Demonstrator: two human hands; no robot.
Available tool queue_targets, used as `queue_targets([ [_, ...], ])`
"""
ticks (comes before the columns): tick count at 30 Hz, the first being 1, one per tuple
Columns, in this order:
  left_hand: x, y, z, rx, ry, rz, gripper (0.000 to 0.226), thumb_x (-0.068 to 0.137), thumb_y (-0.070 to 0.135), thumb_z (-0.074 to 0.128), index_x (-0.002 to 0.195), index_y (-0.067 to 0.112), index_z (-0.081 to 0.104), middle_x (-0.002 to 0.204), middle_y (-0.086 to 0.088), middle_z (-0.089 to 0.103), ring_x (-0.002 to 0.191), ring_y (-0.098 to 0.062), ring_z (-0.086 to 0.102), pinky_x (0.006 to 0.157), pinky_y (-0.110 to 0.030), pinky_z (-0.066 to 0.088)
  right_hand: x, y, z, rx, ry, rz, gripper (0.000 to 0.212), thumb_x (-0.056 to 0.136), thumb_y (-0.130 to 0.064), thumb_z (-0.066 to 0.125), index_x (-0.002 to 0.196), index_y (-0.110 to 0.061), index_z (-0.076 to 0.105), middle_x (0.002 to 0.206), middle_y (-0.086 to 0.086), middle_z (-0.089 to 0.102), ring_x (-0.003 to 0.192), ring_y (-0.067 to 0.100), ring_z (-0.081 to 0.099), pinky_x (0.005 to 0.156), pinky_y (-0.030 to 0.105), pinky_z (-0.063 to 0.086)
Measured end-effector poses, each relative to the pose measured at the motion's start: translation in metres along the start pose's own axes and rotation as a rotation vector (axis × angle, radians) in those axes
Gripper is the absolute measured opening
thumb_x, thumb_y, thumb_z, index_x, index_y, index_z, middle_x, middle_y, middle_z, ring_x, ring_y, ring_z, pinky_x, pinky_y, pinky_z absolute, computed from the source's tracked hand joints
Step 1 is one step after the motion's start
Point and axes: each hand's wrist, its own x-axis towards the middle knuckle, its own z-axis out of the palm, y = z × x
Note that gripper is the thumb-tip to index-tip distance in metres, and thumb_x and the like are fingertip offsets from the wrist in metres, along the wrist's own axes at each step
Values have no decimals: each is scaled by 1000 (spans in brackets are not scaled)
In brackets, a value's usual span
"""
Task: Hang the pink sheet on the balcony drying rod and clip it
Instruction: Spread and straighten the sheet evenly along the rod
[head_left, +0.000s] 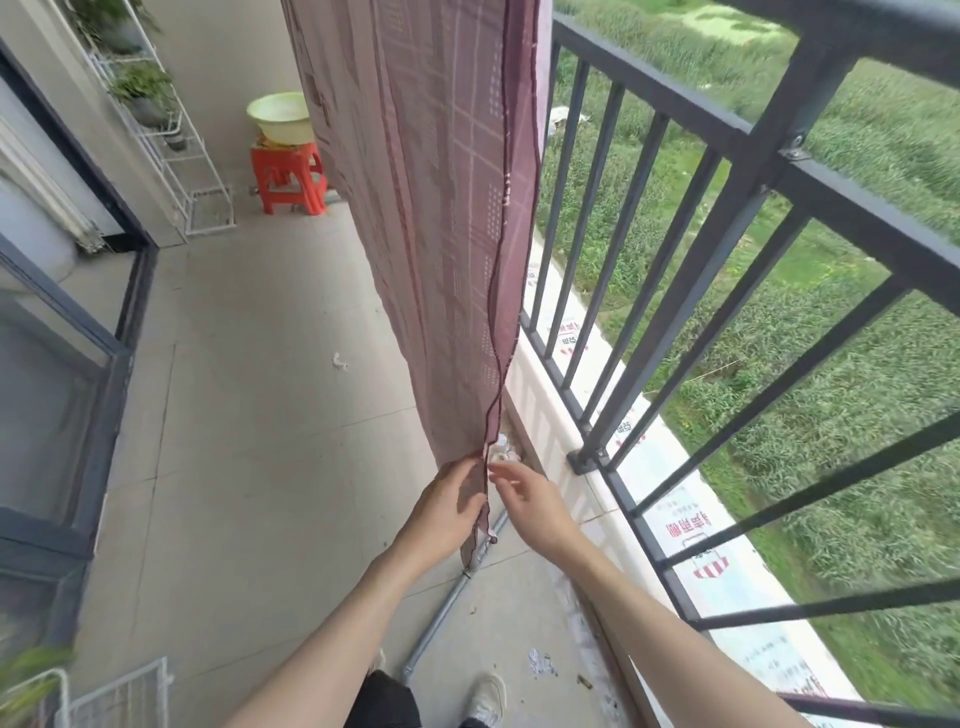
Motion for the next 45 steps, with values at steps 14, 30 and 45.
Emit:
queue_targets([
  [14, -41, -77, -179, 567, 277, -83, 55, 92, 40, 33, 140, 14, 32, 150, -11, 26, 139, -26, 23, 112, -38, 19, 69, -112, 105, -478, -264, -336, 58, 94, -43, 43, 145, -24, 24, 151, 0, 31, 138, 19, 29, 112, 30, 25],
  [30, 74, -191, -513, 458, 485, -87, 53, 96, 36, 36, 144, 22, 21, 155, -3, 16, 143, -19, 10, 115, -37, 11, 312, -363, 268, -624, -132, -502, 63, 92, -45, 46, 146, -22, 22, 153, 5, 25, 142, 20, 19, 115, 42, 20],
  [45, 353, -256, -767, 407, 391, -57, 53, 96, 38, 35, 144, 22, 20, 154, -1, 15, 142, -19, 10, 116, -37, 12, 623, -512, 303, -645, 30, -495, 63, 93, -47, 43, 146, -24, 21, 154, 4, 24, 143, 22, 17, 116, 44, 18],
])
